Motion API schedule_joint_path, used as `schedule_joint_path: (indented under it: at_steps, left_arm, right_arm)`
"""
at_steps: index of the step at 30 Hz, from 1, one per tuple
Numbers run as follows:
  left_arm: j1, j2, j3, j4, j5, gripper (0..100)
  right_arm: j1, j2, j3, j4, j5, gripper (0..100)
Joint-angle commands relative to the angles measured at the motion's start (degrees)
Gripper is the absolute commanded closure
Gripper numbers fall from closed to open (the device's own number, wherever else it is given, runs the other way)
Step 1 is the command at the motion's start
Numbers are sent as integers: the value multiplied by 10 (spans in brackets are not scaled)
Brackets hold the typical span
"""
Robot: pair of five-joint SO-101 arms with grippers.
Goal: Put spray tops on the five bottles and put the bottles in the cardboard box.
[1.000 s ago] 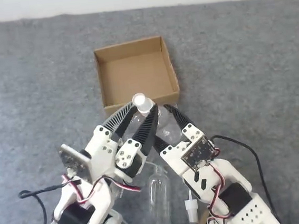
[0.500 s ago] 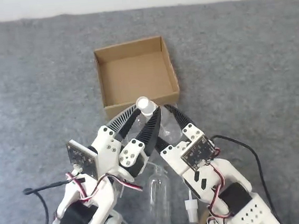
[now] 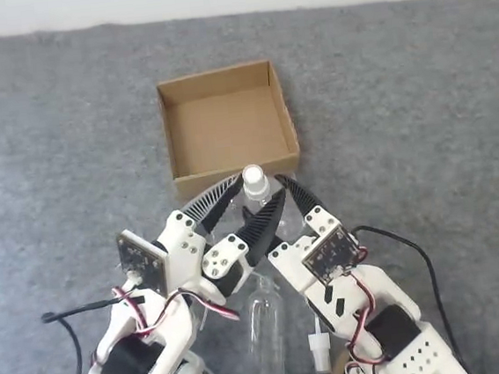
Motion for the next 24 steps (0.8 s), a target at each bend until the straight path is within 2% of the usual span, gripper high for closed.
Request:
schedule_joint_path:
  at_steps: [1, 13, 24]
  left_arm:
    - [1, -7, -28, 30, -4, 809]
    - [-62, -8, -51, 41, 1, 809]
    - [-61, -8, -52, 69, -4, 804]
  right_arm:
    - [23, -11, 12, 2, 3, 991]
    - [43, -11, 11, 1, -1, 991]
    - [135, -11, -37, 0, -196, 991]
